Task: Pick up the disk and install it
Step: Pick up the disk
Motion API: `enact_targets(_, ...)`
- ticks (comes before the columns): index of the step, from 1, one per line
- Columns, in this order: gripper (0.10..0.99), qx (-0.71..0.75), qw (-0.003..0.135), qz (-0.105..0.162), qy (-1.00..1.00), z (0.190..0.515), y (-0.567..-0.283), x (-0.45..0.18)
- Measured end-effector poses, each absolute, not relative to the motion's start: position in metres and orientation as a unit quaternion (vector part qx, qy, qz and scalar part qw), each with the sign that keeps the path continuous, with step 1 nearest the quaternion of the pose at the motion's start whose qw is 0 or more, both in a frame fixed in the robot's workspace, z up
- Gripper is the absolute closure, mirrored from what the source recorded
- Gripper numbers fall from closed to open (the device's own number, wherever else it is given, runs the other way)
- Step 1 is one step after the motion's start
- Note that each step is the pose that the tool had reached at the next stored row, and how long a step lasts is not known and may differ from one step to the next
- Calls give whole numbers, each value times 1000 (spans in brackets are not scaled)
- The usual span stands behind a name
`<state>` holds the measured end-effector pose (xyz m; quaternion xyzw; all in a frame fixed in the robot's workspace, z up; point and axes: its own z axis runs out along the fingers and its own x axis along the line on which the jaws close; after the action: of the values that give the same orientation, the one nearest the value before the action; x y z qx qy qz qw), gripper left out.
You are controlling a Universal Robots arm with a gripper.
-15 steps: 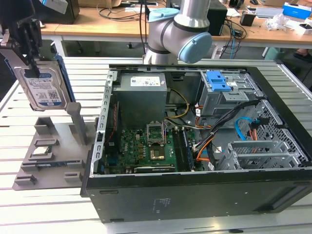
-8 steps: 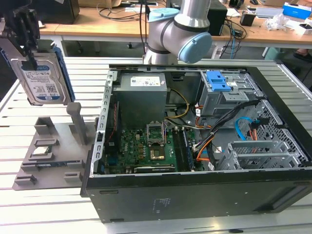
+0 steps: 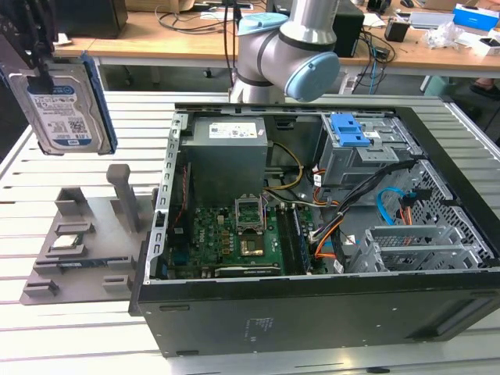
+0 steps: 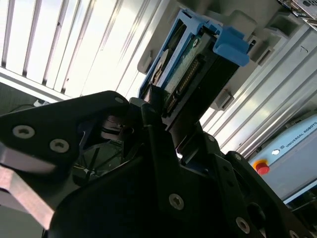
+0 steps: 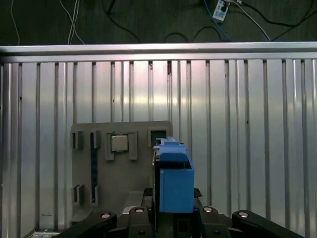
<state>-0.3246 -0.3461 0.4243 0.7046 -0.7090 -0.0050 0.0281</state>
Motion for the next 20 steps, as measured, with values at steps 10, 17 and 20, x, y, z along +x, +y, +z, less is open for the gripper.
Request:
enact_targets(10, 725, 705, 29, -6, -709, 446, -343, -323)
enact_targets(17, 725, 705, 30, -6, -709, 460, -342, -322)
enact_targets(20, 725, 705, 30, -7, -709, 468, -341, -321)
